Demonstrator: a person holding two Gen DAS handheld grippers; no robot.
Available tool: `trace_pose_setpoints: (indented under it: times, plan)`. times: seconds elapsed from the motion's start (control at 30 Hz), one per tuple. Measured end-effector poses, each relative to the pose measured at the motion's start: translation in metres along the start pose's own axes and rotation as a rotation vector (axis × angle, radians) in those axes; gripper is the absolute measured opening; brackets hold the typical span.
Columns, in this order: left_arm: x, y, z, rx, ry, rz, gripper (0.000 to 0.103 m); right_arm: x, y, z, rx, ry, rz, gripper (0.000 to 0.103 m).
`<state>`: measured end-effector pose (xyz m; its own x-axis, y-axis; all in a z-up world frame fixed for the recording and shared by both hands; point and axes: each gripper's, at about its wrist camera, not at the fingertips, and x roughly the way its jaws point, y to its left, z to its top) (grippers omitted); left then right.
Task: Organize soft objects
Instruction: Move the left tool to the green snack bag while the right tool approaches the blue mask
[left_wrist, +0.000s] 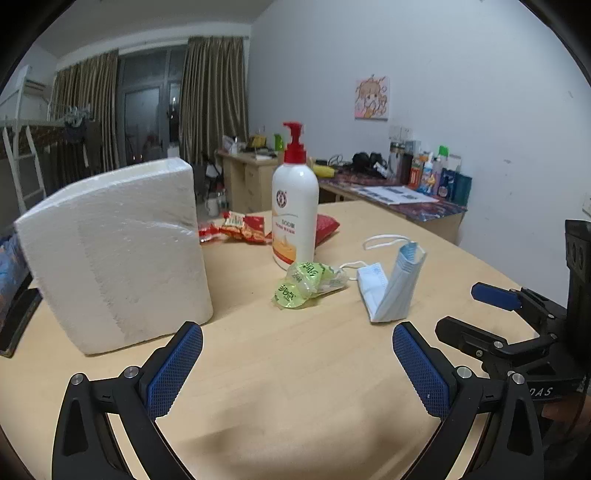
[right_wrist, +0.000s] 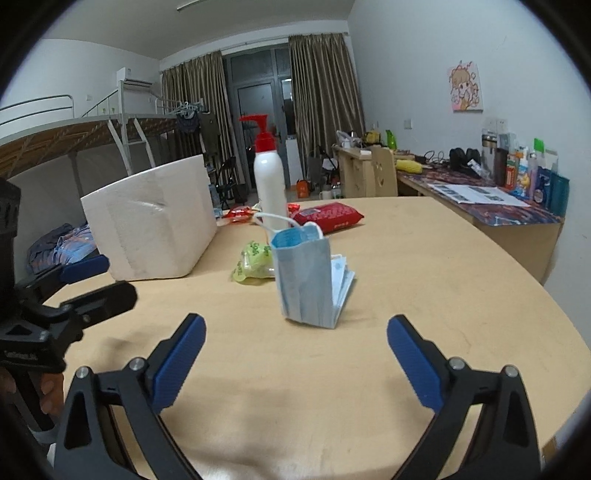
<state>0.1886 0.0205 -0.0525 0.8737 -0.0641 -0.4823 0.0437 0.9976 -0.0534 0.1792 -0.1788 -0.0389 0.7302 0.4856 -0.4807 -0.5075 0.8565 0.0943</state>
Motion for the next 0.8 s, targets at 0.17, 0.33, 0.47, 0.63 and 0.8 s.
trace_pose_setpoints:
  times: [0.17,0.33,0.47,0.63,0.8]
  plan:
    - [0.028,0.002,0.009,-0.027,0.095,-0.036,0.103,0.017,-0.006,0.009,-0.010,0.037,0.006,0.094]
    - [0.056,0.001,0.018,-0.035,0.184,-0.035,0.103,0.029,-0.011,0.013,-0.010,0.066,0.025,0.094]
    - [0.072,-0.001,0.028,-0.018,0.196,-0.017,0.103,0.036,-0.017,0.018,-0.002,0.083,0.028,0.093]
    - [0.091,0.001,0.036,0.030,0.172,-0.013,0.101,0.044,-0.020,0.022,-0.016,0.109,0.032,0.090]
    - [0.113,0.005,0.042,0.075,0.191,-0.024,0.099,0.051,-0.020,0.024,-0.019,0.158,0.052,0.082]
